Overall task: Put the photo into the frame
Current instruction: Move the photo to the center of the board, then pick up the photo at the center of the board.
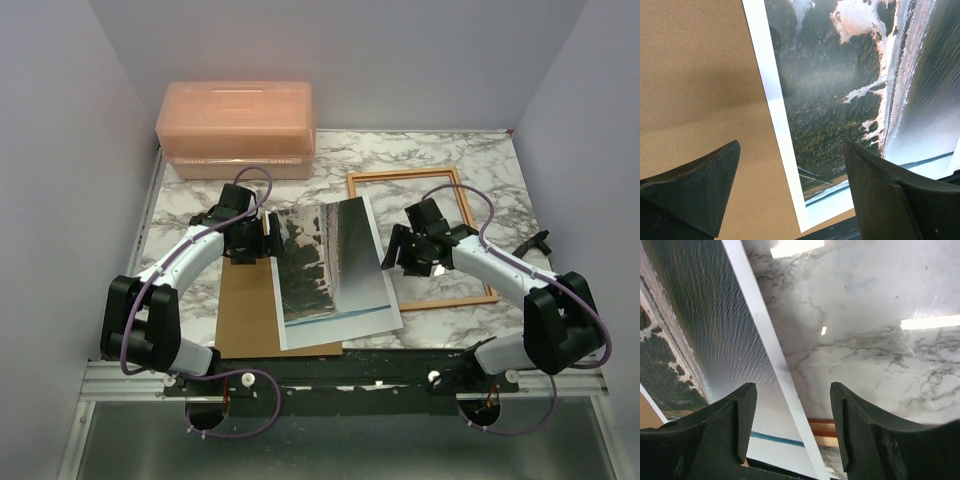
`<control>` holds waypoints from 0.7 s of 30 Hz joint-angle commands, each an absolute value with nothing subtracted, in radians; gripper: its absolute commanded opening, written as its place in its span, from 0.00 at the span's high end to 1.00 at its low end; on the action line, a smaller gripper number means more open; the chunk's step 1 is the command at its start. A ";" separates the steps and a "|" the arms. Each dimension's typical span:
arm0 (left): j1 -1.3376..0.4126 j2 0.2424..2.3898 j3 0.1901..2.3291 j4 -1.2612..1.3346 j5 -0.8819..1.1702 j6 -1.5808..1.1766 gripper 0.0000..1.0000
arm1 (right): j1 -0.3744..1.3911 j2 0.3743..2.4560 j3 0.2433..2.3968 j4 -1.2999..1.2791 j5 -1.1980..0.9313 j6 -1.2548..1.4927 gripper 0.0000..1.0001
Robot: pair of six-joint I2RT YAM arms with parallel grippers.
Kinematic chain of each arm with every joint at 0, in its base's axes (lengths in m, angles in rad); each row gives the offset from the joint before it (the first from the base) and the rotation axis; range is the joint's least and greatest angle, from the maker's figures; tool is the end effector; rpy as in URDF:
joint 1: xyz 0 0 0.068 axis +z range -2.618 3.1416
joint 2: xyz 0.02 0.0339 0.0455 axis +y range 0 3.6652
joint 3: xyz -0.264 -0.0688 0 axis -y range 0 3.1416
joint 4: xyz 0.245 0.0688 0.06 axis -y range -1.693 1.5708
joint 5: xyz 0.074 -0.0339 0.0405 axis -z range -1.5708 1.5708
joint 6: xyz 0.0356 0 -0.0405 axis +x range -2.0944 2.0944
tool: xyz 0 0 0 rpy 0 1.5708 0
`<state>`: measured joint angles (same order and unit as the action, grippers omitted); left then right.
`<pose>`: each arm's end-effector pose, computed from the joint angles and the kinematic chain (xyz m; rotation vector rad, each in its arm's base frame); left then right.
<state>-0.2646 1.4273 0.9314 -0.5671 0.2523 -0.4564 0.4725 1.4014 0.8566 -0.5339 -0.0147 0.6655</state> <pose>0.2670 -0.0816 0.2162 -0.1700 2.6945 -0.5672 0.2383 0.1224 0.2015 0.2560 2.6970 0.3833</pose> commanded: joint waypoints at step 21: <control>-0.272 1.385 0.926 -0.556 0.341 -0.453 0.14 | 0.370 1.435 0.782 -0.302 -0.370 0.627 0.99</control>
